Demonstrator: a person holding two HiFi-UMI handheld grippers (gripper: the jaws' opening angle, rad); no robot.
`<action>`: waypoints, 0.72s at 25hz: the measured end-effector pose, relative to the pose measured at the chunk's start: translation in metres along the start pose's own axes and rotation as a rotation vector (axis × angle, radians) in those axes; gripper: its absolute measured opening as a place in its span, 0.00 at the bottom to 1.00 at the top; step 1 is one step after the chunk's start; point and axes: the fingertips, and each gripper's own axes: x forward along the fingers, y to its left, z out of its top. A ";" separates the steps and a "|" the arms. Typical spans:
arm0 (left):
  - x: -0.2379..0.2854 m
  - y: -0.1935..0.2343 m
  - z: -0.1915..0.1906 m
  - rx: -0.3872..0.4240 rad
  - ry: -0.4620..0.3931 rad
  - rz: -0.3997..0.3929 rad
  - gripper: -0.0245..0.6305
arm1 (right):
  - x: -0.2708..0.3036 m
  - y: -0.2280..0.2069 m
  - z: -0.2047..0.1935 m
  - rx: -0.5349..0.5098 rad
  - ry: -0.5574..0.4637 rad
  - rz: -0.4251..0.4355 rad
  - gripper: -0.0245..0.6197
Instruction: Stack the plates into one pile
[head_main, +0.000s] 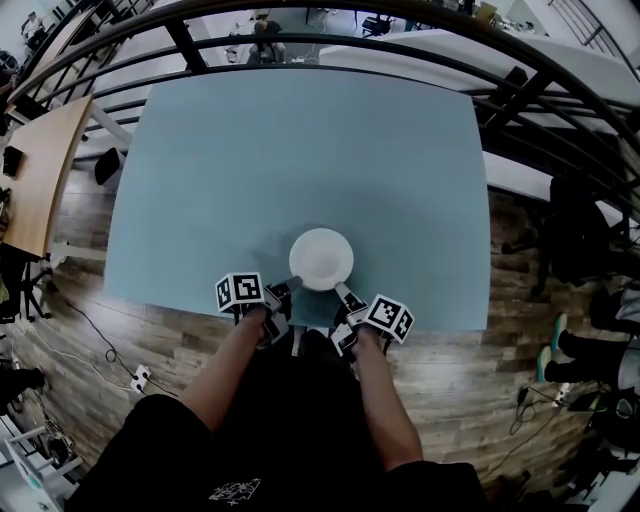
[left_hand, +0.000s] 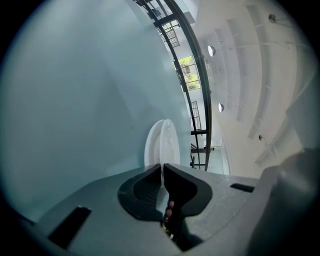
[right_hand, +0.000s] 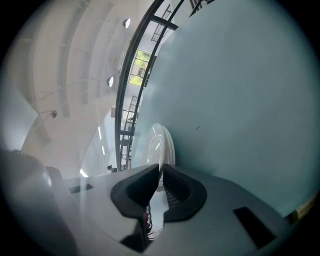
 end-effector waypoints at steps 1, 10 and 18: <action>0.000 0.002 0.000 -0.003 0.006 0.004 0.07 | 0.001 -0.001 -0.001 0.000 0.007 -0.005 0.07; -0.004 0.010 -0.003 0.028 0.069 0.064 0.13 | 0.001 -0.002 -0.004 -0.061 0.047 -0.043 0.07; -0.012 0.017 -0.005 0.041 0.069 0.100 0.15 | 0.009 0.005 -0.026 -0.245 0.225 -0.074 0.20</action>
